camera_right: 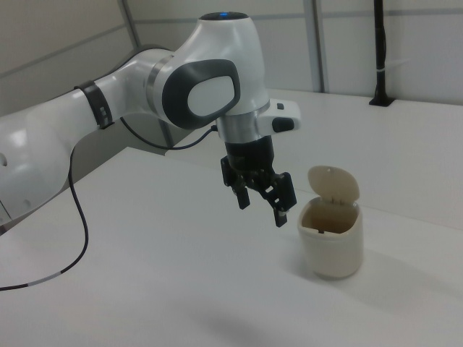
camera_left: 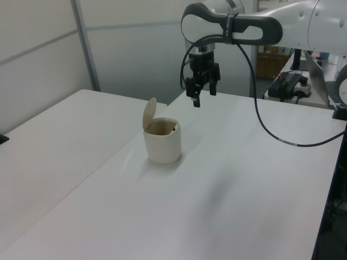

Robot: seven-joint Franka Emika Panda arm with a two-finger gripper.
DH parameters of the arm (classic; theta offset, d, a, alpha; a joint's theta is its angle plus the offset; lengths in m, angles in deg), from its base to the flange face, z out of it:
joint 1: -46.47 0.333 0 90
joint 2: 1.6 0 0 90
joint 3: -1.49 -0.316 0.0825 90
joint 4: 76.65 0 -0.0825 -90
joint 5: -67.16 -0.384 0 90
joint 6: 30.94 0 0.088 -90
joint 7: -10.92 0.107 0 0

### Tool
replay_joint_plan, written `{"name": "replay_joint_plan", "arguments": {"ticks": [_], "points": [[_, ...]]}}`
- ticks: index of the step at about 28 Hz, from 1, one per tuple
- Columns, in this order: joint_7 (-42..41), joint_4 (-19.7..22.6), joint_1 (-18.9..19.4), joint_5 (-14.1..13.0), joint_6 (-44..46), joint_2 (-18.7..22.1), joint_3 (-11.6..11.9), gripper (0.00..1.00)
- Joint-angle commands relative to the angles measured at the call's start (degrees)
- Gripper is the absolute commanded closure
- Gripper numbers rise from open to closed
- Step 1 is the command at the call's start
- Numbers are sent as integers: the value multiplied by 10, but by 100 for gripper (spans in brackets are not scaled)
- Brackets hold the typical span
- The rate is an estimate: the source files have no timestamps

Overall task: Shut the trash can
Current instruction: 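Move the gripper from its raised pose toward the cream trash can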

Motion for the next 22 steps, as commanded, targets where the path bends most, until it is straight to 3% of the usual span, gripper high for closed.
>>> {"name": "replay_joint_plan", "arguments": {"ticks": [1,9,13,22], "points": [[-6,8,4,-17,-13,12,-4,0],[-8,9,5,-18,-34,6,-5,0],[-7,9,5,-19,-56,2,-17,0],[1,13,5,-44,-208,-32,-40,0]]}}
